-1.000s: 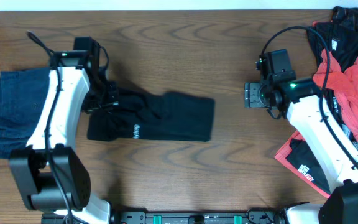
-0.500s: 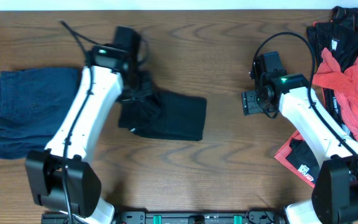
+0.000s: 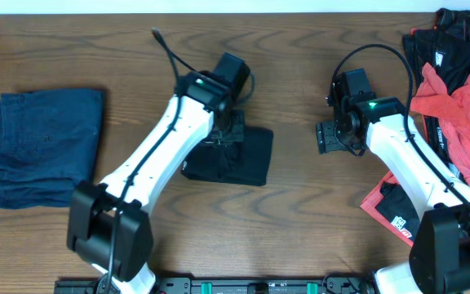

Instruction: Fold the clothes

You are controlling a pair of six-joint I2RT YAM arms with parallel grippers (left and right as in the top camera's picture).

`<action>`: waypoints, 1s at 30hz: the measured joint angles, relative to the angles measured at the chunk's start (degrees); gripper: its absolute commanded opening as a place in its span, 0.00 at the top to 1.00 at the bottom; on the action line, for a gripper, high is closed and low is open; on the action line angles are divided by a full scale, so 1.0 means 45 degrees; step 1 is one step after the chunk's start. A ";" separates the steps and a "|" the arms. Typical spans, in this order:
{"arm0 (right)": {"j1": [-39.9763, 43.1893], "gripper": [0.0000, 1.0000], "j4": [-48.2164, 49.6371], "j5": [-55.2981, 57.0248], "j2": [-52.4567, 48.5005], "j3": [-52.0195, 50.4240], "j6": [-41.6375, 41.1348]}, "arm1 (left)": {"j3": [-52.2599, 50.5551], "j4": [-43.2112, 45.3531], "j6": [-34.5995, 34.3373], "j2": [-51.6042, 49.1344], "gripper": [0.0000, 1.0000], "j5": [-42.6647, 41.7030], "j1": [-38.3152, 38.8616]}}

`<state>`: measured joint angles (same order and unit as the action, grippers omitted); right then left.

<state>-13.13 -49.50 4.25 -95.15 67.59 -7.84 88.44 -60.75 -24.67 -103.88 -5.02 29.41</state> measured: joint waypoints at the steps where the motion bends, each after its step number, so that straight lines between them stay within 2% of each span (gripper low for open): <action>1: 0.0000 0.24 -0.0005 -0.0015 0.0000 0.0000 0.0000 | 0.0000 0.0024 -0.0053 -0.0112 0.93 0.0029 0.0102; 3: 0.0000 0.24 -0.0015 -0.0053 0.0000 0.0000 0.0000 | 0.0000 0.0078 -0.0146 -0.0185 0.93 0.0078 0.0248; 5: 0.0000 0.24 -0.0024 -0.0107 0.0000 0.0000 0.0000 | 0.0000 0.0126 -0.0185 -0.0185 0.84 0.0121 0.0369; 6: 0.0000 0.24 -0.0034 -0.0165 0.0000 0.0000 0.0000 | 0.0000 0.0136 -0.0243 -0.0185 0.79 0.0131 0.0447; 7: 0.0000 0.24 -0.0034 -0.0194 0.0000 0.0000 0.0000 | 0.0000 0.0131 -0.0272 -0.0185 0.67 0.0155 0.0515; 9: 0.0000 0.24 -0.0039 -0.0253 0.0000 0.0000 0.0000 | 0.0000 0.0136 -0.0238 -0.0185 0.55 0.0170 0.0631; 17: 0.0000 0.21 0.0223 -0.0389 0.0000 0.0000 0.0000 | 0.0024 -0.0680 0.0359 -0.0024 0.53 -0.0223 0.0937; 22: -0.0005 0.21 0.0806 -0.1447 0.0000 0.0000 0.0447 | 0.0083 -0.0869 0.1030 0.1248 0.51 0.0024 0.0539; 27: -0.0233 0.21 0.1175 -0.3594 0.0000 0.0000 0.1632 | 0.0384 -0.0855 0.1209 0.3094 0.47 0.1078 -0.1088; 30: -0.0486 0.20 0.1753 -0.5255 0.0000 0.0000 0.2254 | 0.0476 -0.0578 0.1151 0.3371 0.46 0.1375 -0.2395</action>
<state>-15.31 -41.60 -19.40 -95.15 67.59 2.31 90.59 -63.35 -19.49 -88.71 1.17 18.63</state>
